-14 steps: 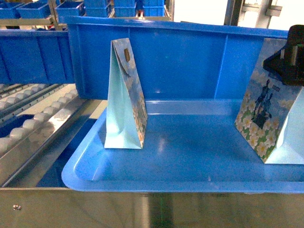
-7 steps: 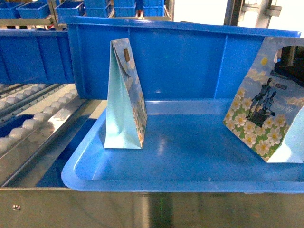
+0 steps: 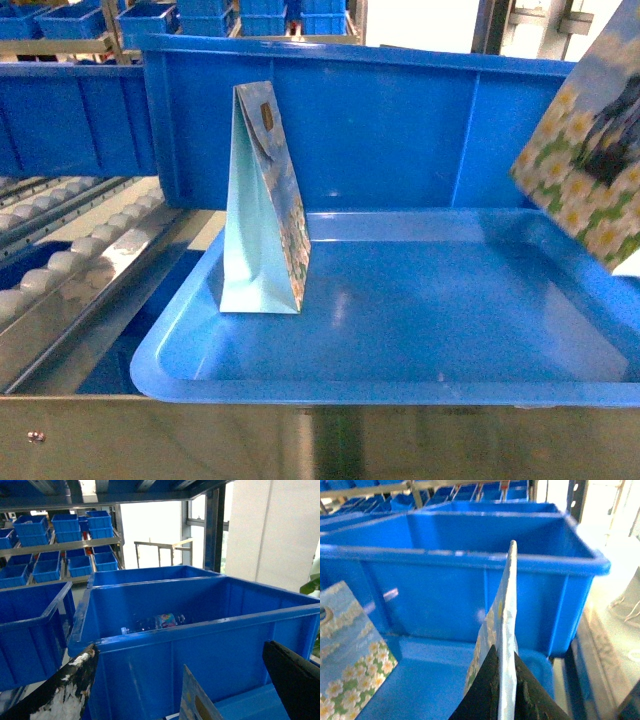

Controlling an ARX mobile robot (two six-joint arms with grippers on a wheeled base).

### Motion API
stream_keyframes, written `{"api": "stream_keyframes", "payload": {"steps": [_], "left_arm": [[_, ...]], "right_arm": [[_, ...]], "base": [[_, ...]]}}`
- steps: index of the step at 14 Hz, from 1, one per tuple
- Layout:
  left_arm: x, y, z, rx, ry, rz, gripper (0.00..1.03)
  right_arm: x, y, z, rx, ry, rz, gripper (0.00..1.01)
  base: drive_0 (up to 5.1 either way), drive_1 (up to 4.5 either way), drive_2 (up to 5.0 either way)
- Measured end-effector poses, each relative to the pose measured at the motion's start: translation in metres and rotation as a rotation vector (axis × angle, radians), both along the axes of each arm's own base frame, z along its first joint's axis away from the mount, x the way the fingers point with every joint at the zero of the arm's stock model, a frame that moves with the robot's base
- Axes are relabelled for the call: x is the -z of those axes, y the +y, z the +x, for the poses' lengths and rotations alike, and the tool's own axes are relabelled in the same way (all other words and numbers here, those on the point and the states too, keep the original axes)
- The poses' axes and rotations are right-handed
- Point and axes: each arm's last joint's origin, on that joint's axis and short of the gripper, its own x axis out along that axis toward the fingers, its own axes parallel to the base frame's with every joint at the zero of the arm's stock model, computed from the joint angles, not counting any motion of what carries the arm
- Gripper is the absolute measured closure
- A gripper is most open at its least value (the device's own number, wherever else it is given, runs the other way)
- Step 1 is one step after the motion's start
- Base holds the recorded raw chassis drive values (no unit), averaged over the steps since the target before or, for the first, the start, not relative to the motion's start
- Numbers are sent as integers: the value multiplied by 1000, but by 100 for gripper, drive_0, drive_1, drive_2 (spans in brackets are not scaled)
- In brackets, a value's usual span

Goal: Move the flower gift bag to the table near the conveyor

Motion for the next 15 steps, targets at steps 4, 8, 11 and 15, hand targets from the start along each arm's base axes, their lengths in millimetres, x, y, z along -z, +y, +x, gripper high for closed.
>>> {"api": "stream_keyframes", "payload": {"steps": [4,8,11,15], "left_arm": [[0,0,0,0,0,0,5],[0,0,0,0,0,0,5],[0,0,0,0,-1,0,5],[0,-15,4,-3,8,0,5]], "right_arm": [[-24,-29,-54,53,-137,7,98],[-29,-51,-109,127,-263,0,98],[-6,-58,-134,190,-240,8,98],[-6,-58,-134,190,-243,12,98]], "base": [[0,0,0],[0,0,0],[0,0,0],[0,0,0]]}}
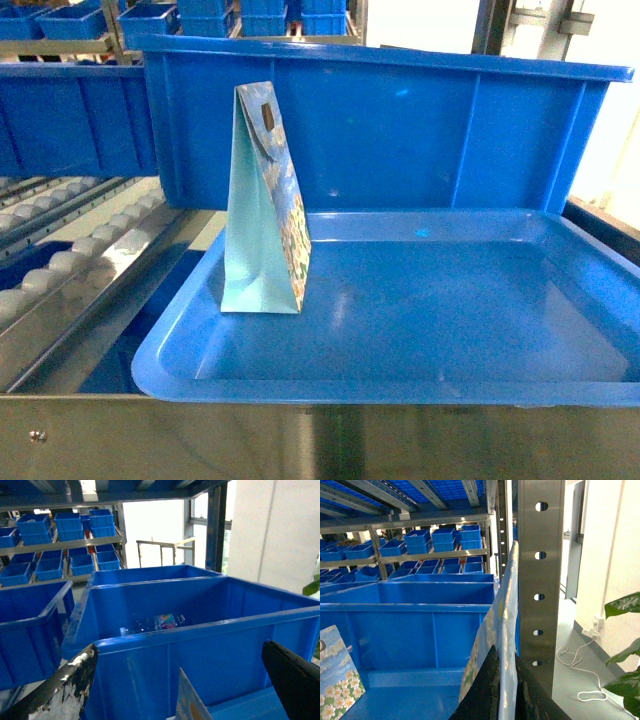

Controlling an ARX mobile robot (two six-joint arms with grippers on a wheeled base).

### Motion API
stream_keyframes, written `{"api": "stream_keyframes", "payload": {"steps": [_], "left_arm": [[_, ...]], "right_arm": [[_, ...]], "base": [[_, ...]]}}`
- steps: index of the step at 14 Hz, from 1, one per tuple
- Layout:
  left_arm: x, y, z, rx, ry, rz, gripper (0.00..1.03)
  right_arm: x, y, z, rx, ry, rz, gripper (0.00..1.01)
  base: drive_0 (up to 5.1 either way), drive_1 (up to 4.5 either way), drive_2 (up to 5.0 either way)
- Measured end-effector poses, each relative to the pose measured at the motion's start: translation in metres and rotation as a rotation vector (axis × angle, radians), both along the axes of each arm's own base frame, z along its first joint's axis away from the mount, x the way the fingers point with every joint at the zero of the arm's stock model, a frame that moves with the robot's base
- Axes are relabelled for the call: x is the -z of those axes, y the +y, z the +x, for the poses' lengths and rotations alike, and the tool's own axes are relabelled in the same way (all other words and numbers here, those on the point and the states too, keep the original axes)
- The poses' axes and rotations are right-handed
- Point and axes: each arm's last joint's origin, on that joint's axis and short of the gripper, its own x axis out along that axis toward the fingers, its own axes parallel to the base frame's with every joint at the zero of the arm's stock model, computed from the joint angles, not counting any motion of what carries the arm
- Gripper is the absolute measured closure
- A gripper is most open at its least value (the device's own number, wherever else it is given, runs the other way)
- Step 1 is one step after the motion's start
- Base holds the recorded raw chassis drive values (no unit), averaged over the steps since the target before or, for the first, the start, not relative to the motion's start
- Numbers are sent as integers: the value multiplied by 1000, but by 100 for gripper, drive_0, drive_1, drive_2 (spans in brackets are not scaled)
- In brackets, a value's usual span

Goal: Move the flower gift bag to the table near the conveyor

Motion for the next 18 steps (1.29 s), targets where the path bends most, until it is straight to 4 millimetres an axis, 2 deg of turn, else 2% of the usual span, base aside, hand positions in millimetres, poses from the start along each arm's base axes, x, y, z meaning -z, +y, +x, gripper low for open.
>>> {"api": "stream_keyframes", "payload": {"steps": [3,4,5,6,7,10,15,16,18], "left_arm": [[14,-37,13,-8,95,42,5],[21,-52,23,-33,124,56,5],[28,-58,28,-61,145,69,5],[54,-71,32,-117,273,99,5],[64,-73,34,-146,322,87,5],[76,-72,41,-184,365,50,5],[79,-68,51,-214,375,1,5],[80,-67,52,-217,381,-1,7],[82,-67,51,-222,404,-8,28]], "right_arm": [[0,0,0,0,-1,1,98],[0,0,0,0,0,2,98],[0,0,0,0,0,2,98],[0,0,0,0,0,2,98],[0,0,0,0,0,2,98],[0,0,0,0,-1,2,98],[0,0,0,0,0,2,98],[0,0,0,0,0,2,98],[0,0,0,0,0,2,98]], "base": [[0,0,0],[0,0,0],[0,0,0],[0,0,0],[0,0,0],[0,0,0],[0,0,0],[0,0,0],[0,0,0]]}}
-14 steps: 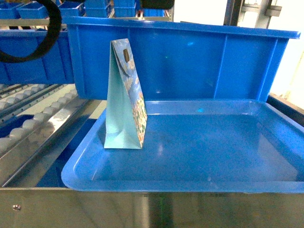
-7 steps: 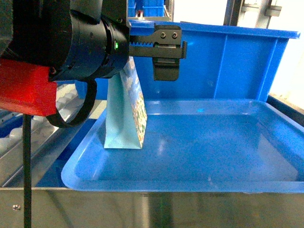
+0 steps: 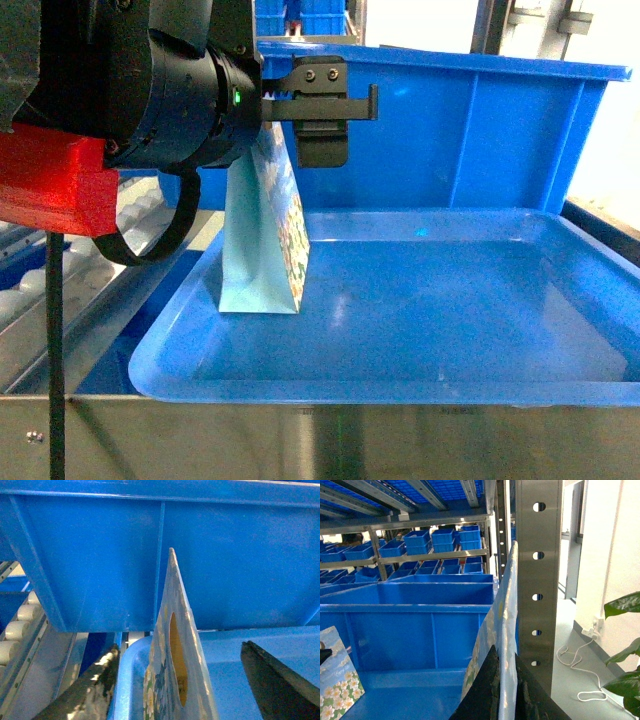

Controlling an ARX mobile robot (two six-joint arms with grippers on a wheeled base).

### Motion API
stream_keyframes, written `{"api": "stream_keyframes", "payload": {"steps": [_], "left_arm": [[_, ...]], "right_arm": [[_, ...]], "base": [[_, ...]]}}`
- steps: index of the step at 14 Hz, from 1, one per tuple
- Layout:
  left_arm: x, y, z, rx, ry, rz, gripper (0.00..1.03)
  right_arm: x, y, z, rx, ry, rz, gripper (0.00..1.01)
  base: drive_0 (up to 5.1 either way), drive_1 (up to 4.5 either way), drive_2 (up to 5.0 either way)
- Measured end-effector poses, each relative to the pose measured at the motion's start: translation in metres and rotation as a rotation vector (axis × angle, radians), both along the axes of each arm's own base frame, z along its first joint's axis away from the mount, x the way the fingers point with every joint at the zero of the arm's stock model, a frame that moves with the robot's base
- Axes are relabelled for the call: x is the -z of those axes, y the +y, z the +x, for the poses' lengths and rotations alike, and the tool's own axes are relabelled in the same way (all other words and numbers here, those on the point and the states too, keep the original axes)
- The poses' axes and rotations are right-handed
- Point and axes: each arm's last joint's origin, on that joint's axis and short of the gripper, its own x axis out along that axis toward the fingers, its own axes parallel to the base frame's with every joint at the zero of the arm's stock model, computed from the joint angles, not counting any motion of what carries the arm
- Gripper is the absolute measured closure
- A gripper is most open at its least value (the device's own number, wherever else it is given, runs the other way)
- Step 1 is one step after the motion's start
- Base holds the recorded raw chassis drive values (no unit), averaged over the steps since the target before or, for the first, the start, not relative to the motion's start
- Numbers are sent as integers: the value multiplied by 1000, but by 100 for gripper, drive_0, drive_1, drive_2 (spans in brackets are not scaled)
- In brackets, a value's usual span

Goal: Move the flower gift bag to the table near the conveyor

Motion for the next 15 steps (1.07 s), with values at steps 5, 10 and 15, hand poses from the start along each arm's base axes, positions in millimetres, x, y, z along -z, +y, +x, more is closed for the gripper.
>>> {"api": "stream_keyframes", "payload": {"steps": [5,10,15], "left_arm": [[2,-1,-2,-21,17,-7,81],[2,-3,-6,-57,16,23,101],[-49,14,-30,-18,-166,36,101]], "right_arm": [[0,0,0,0,0,0,98],[0,0,0,0,0,0,98],[0,0,0,0,0,0,98]], "base": [[0,0,0],[0,0,0],[0,0,0]]}}
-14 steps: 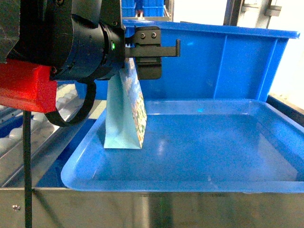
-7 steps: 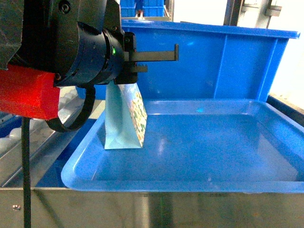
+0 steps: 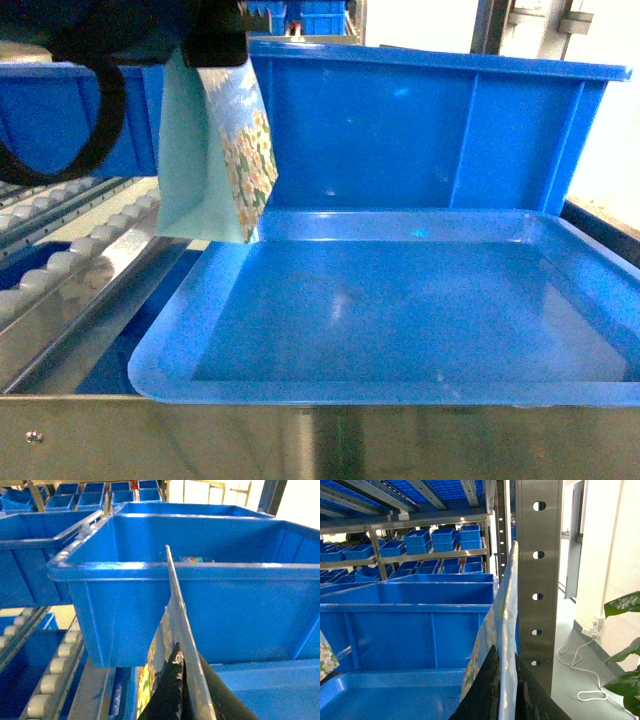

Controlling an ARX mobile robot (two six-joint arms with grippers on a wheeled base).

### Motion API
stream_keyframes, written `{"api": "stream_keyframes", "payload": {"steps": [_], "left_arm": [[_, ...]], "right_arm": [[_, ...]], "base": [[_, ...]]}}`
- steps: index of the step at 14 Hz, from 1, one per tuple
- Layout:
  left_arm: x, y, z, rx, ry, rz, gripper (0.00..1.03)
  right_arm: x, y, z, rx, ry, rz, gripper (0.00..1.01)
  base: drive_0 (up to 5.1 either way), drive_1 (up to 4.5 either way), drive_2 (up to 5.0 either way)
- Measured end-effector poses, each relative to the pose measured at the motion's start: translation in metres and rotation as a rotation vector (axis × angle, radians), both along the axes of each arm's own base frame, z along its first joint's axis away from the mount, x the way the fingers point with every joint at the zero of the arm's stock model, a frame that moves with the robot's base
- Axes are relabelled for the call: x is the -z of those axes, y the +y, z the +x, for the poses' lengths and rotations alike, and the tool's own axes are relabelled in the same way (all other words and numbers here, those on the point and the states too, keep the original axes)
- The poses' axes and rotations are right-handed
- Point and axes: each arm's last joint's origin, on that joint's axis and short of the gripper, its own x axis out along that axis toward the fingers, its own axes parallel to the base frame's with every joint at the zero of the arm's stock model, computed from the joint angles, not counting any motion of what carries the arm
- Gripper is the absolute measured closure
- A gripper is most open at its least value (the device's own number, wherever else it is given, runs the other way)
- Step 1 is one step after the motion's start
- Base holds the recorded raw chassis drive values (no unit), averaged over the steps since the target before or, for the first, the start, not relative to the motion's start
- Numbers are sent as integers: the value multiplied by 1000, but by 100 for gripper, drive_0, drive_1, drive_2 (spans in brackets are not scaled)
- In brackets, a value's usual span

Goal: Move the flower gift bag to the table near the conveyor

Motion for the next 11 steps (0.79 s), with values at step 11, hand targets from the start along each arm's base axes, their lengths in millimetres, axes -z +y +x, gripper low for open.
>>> {"api": "stream_keyframes", "payload": {"steps": [11], "left_arm": [[14,140,-136,-109,-251,182,101]], "right_arm": [[0,0,0,0,0,0,98]], "base": [[0,0,0]]}}
